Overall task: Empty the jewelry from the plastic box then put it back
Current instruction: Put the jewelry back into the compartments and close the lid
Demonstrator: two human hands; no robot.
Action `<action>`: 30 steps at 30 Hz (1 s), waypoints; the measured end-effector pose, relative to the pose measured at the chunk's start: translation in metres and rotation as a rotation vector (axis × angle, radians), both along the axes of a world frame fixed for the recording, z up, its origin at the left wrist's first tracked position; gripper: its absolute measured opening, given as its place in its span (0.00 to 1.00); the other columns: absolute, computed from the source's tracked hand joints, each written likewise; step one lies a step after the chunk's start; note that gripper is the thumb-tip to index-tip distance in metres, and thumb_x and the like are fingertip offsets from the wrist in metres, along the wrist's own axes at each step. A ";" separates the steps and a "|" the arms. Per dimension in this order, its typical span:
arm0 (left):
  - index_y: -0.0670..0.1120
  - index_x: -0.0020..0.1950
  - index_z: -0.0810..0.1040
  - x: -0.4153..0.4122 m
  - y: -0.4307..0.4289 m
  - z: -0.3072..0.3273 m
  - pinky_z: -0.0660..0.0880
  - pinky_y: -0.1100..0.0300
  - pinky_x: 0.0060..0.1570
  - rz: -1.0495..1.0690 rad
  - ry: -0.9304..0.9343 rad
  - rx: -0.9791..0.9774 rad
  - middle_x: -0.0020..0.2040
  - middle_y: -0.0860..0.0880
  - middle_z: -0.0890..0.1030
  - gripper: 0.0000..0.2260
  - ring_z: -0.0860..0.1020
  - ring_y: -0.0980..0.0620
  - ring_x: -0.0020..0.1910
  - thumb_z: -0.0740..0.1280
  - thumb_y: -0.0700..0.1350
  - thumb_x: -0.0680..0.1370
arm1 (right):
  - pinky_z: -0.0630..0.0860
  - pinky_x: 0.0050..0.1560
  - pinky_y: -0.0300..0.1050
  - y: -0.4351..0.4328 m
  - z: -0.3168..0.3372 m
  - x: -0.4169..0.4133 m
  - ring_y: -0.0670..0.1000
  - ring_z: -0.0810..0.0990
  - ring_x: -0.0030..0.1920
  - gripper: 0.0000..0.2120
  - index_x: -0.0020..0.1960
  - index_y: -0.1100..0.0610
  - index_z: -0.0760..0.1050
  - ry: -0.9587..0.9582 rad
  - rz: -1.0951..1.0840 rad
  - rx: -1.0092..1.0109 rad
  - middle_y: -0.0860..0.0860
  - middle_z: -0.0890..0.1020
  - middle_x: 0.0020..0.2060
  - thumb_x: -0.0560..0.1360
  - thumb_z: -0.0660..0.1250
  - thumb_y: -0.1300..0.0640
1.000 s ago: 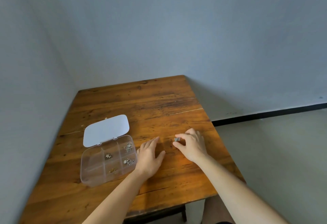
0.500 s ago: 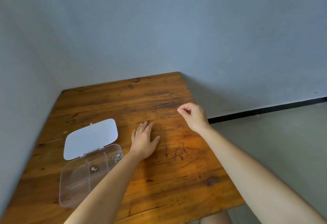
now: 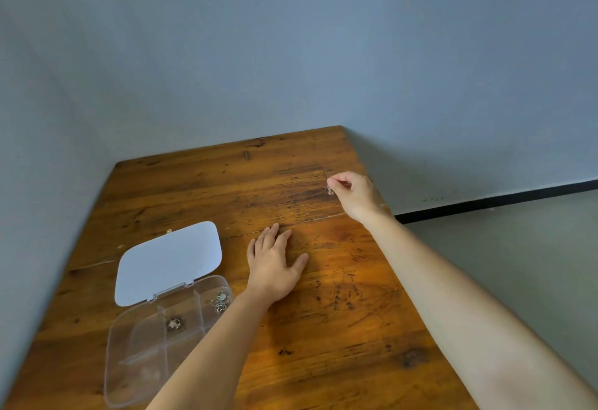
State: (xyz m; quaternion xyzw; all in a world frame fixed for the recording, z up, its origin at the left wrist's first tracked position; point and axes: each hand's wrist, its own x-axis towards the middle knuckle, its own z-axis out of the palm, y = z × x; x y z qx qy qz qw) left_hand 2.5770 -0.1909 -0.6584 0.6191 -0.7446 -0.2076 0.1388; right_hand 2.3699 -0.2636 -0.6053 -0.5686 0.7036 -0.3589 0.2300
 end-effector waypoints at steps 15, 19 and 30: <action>0.50 0.77 0.64 0.013 0.004 0.047 0.57 0.47 0.75 0.013 0.170 0.167 0.79 0.47 0.61 0.28 0.56 0.45 0.79 0.62 0.59 0.80 | 0.69 0.52 0.39 0.067 0.020 -0.002 0.48 0.78 0.60 0.14 0.63 0.54 0.79 -0.013 0.082 0.046 0.47 0.81 0.60 0.82 0.62 0.51; 0.50 0.75 0.68 0.045 0.027 0.072 0.59 0.48 0.74 0.071 0.182 -0.056 0.79 0.47 0.62 0.24 0.58 0.46 0.78 0.61 0.57 0.81 | 0.72 0.50 0.38 0.084 0.026 0.013 0.47 0.78 0.57 0.11 0.61 0.53 0.79 -0.019 0.122 0.028 0.45 0.81 0.57 0.81 0.64 0.52; 0.43 0.75 0.67 0.184 0.072 0.064 0.60 0.49 0.74 0.384 0.190 -0.082 0.77 0.42 0.66 0.25 0.61 0.44 0.77 0.64 0.51 0.81 | 0.73 0.60 0.43 0.109 0.012 0.140 0.49 0.77 0.61 0.20 0.71 0.53 0.71 -0.071 0.347 0.137 0.52 0.78 0.65 0.80 0.64 0.50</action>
